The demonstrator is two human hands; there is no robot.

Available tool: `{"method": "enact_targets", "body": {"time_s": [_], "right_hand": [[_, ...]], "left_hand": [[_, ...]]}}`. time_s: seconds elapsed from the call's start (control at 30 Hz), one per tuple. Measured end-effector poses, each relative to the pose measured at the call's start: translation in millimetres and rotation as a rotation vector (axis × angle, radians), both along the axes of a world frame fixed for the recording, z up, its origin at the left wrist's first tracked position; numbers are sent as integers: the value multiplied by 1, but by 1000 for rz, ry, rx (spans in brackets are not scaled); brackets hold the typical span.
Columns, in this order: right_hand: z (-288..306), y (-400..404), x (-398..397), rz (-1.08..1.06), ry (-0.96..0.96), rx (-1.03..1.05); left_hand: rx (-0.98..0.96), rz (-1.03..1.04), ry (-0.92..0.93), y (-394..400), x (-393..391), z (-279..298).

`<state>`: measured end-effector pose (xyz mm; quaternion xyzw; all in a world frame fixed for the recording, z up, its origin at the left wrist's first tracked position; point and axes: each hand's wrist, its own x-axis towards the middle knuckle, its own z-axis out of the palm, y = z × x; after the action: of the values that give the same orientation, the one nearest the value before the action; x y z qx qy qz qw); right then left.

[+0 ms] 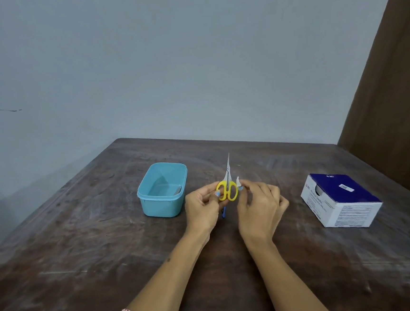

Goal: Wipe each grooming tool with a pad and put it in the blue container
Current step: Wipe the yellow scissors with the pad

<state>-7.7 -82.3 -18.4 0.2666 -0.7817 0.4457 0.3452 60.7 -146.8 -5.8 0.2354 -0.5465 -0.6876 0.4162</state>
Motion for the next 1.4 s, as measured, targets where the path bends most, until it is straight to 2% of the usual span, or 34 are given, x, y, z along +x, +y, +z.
{"method": "enact_targets", "body": {"time_s": [0.13, 0.4, 0.6, 0.8, 0.93, 1.0, 1.17, 1.3, 1.4], "right_hand": [[2, 2, 1, -27, -19, -11], [3, 3, 3, 105, -2, 35], [8, 6, 3, 126, -215, 103], [4, 2, 1, 153, -57, 82], [7, 7, 1, 180, -253, 121], [7, 7, 0, 193, -275, 117], [5, 3, 2, 165, -65, 31], [9, 7, 4, 210, -288, 29], [8, 6, 3, 334, -471, -44]], "left_hand": [[-18, 13, -5, -1, 0, 0], [-61, 5, -14, -2, 0, -1], [-65, 2, 10, -2, 0, -2], [-96, 7, 1, -3, -2, -4], [-97, 27, 29, -3, -1, -3], [-101, 35, 32, -3, -1, -3], [-72, 26, 41, -3, -1, -2], [-59, 19, 79, -1, -1, -2], [-23, 29, 113, -1, -1, -1]]}}
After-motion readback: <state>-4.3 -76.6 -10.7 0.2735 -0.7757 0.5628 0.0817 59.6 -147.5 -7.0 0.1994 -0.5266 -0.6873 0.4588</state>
